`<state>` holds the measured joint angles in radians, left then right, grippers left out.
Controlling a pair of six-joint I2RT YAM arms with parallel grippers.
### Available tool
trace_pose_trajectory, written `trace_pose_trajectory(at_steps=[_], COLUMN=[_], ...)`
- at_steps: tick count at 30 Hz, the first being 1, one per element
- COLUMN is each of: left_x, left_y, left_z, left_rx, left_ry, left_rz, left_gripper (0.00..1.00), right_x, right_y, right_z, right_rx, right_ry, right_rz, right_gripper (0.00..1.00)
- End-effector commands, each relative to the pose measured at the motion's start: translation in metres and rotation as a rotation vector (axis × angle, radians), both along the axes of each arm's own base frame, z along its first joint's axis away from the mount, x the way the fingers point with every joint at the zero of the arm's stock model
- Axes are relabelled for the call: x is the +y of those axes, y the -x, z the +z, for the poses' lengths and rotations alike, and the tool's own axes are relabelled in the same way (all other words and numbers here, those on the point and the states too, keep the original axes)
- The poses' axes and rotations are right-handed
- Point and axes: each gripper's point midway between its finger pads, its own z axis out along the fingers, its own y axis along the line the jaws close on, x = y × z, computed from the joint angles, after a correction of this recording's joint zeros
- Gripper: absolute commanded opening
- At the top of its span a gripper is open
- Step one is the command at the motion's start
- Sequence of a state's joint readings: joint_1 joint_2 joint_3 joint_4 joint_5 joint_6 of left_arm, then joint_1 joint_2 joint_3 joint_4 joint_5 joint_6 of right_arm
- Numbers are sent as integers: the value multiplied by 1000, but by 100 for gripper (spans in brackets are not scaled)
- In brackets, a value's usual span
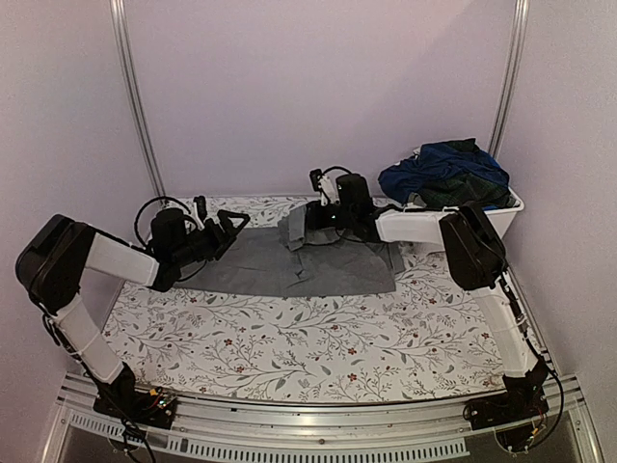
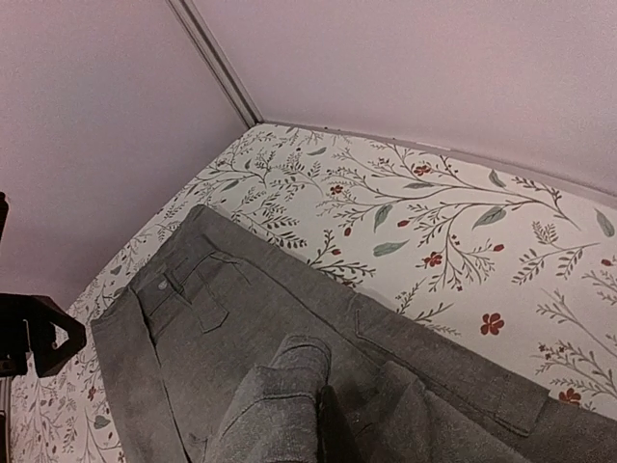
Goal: Fold and stack the mixed laundry pile
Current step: Fold the 1/3-folded shirt at the center of the board.
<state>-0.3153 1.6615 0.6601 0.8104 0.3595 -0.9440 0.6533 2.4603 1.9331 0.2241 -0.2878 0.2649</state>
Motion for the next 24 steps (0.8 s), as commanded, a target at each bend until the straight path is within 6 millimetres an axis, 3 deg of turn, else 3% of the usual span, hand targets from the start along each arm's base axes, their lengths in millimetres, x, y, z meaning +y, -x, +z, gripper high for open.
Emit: trace_pose_trajectory(at_steps=[1, 5, 9, 10, 14, 15, 20, 24], left_x=[-34, -36, -27, -24, -11, -10, -12, -11], left_y=[2, 10, 14, 13, 13, 11, 6, 8], left_z=[12, 1, -13, -16, -25, -26, -35, -35], left_rx=[-52, -25, 20, 33, 72, 73, 108, 109], left_ry=[76, 91, 46, 31, -10, -28, -94, -86], left_rz=[-75, -76, -40, -24, 26, 32, 19, 21], left_gripper=[100, 100, 100, 100, 100, 100, 100, 100], right_x=[4, 0, -35, -50, -104, -114, -124, -125], right_y=[19, 31, 39, 40, 42, 44, 60, 80], right_z=[30, 11, -21, -31, -31, -32, -32, -24], right_rx=[147, 170, 106, 92, -35, -52, -63, -71], right_ry=[-191, -150, 38, 101, 315, 360, 489, 553], right_rz=[24, 40, -82, -136, -300, -317, -242, -151], right_gripper=[0, 0, 1, 5, 24, 34, 57, 64])
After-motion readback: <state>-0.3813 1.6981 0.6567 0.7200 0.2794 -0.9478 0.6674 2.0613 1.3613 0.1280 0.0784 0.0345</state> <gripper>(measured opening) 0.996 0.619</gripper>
